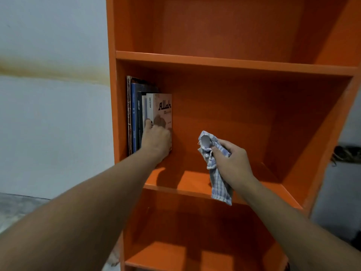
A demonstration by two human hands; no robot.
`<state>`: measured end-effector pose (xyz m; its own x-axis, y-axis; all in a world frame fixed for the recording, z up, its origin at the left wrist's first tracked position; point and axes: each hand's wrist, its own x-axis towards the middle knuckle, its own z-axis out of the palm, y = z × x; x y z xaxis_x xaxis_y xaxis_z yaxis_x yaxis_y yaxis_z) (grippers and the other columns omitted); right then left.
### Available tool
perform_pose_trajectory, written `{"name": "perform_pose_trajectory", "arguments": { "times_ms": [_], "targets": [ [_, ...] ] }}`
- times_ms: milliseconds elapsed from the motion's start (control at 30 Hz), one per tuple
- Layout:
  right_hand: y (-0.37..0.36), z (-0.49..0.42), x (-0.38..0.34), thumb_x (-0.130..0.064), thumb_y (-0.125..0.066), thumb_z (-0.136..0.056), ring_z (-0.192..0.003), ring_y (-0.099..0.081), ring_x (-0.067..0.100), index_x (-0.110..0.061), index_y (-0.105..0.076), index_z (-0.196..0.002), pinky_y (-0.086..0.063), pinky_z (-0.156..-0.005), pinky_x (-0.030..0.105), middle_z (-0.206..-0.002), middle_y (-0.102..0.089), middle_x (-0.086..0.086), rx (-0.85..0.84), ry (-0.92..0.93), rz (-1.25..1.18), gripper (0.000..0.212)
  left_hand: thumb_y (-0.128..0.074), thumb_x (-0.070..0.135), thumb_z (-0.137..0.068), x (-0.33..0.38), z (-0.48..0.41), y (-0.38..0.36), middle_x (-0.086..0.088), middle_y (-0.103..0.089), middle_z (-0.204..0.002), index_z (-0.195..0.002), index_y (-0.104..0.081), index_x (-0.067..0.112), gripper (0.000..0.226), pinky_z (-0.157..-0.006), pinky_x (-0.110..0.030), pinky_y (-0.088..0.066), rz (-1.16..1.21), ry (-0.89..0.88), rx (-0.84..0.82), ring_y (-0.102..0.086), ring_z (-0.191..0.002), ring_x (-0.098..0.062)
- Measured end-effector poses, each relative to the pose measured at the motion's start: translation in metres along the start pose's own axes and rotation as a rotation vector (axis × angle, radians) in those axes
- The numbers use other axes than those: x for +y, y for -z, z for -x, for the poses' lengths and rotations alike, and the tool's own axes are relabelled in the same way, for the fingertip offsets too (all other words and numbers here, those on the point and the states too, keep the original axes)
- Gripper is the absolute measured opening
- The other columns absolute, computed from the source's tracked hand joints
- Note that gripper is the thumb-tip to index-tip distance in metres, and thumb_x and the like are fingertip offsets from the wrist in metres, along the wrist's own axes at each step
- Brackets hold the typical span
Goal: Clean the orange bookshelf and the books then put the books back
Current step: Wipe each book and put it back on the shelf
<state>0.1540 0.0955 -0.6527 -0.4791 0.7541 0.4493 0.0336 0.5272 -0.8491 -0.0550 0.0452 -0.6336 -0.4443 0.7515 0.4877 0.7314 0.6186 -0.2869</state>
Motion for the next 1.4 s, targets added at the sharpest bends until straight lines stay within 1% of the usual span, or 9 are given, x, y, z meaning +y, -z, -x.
{"name": "perform_pose_trajectory", "arguments": {
  "times_ms": [167,300,467,600,767,967,1067,1267,1400],
  "targets": [
    [0.012,0.051,0.002,-0.024,-0.057,-0.1,-0.076,-0.068,-0.002,-0.033,-0.061,-0.114,-0.056,-0.063,0.017,-0.088,-0.069,-0.021,0.005,-0.081,-0.051,0.018,-0.052,0.032,-0.095,-0.004,0.057,0.032,-0.005,-0.062,-0.11,-0.126,-0.058,0.02,0.034,-0.095,-0.043,-0.043,0.363,-0.205,0.108,-0.058,-0.107,-0.027],
    [0.027,0.114,0.032,-0.029,-0.058,-0.098,-0.095,-0.067,0.003,-0.034,-0.054,-0.123,-0.056,-0.073,0.021,-0.119,-0.064,-0.011,-0.018,-0.099,0.009,0.026,-0.054,0.034,-0.095,0.02,0.135,0.023,0.004,-0.068,-0.094,-0.11,-0.067,0.022,0.024,-0.072,-0.038,-0.056,0.695,-0.315,0.111,-0.064,-0.086,-0.018],
    [0.038,0.188,0.096,-0.034,-0.062,-0.094,-0.106,-0.064,0.009,-0.033,-0.052,-0.123,-0.055,-0.082,0.026,-0.126,-0.06,-0.004,0.018,-0.172,0.049,0.031,-0.051,0.045,-0.089,0.07,0.213,-0.015,0.004,-0.07,-0.089,-0.105,-0.072,0.021,0.035,-0.07,-0.04,-0.057,0.94,-0.374,-0.124,-0.065,-0.079,-0.015],
    [0.034,0.244,0.173,-0.037,-0.063,-0.094,-0.103,-0.057,0.006,-0.028,-0.054,-0.119,-0.046,-0.078,0.013,-0.117,-0.058,-0.01,-0.005,-0.298,0.153,0.028,-0.054,0.04,-0.097,0.125,0.265,-0.077,-0.005,-0.065,-0.113,-0.123,-0.063,0.016,0.037,-0.077,-0.032,-0.047,1.034,-0.24,-0.572,-0.061,-0.095,-0.02],
    [0.03,0.295,0.257,-0.04,-0.067,-0.09,-0.105,-0.061,0.011,-0.022,-0.063,-0.114,-0.052,-0.089,0.031,-0.114,-0.065,-0.004,0.047,-0.442,0.141,0.03,-0.053,0.039,-0.098,0.183,0.351,-0.164,-0.006,-0.062,-0.122,-0.136,-0.051,0.015,0.045,-0.065,-0.025,-0.048,1.101,0.029,-1.002,-0.063,-0.093,-0.017],
    [0.025,0.345,0.309,-0.03,-0.068,-0.09,-0.096,-0.051,-0.006,-0.027,-0.06,-0.111,-0.033,-0.077,-0.005,-0.11,-0.055,-0.011,0.031,-0.403,0.293,0.022,-0.065,0.043,-0.057,0.208,0.438,-0.226,0.001,-0.066,-0.112,-0.109,-0.064,0.018,0.057,-0.076,-0.029,-0.055,1.137,0.275,-1.15,-0.063,-0.1,-0.019],
    [0.018,0.355,0.316,-0.024,-0.067,-0.091,-0.098,-0.05,-0.002,-0.02,-0.063,-0.115,-0.034,-0.075,-0.006,-0.114,-0.05,-0.01,-0.076,-0.272,0.386,0.025,-0.054,0.013,-0.091,0.206,0.449,-0.234,-0.003,-0.062,-0.103,-0.11,-0.059,0.017,0.02,-0.054,-0.022,-0.051,1.274,0.43,-1.198,-0.062,-0.089,-0.02],
    [-0.015,0.378,0.345,-0.027,-0.064,-0.092,-0.106,-0.054,0.014,-0.021,-0.068,-0.116,-0.045,-0.082,0.019,-0.123,-0.057,-0.001,-0.732,0.3,0.457,0.025,-0.055,0.008,-0.098,0.193,0.452,-0.252,-0.011,-0.075,-0.099,-0.116,-0.066,0.018,0.023,-0.079,-0.045,-0.06,1.481,0.522,-1.265,-0.072,-0.09,-0.03],
    [-0.014,0.348,0.377,-0.027,-0.057,-0.096,-0.119,-0.048,0.012,-0.027,-0.065,-0.122,-0.047,-0.094,0.032,-0.134,-0.056,-0.002,-0.655,0.187,0.511,0.027,-0.055,0.004,-0.097,0.194,0.453,-0.255,-0.015,-0.068,-0.11,-0.108,-0.064,0.015,0.018,-0.07,-0.04,-0.062,1.554,0.649,-1.256,-0.068,-0.091,-0.028]
  ]
}}
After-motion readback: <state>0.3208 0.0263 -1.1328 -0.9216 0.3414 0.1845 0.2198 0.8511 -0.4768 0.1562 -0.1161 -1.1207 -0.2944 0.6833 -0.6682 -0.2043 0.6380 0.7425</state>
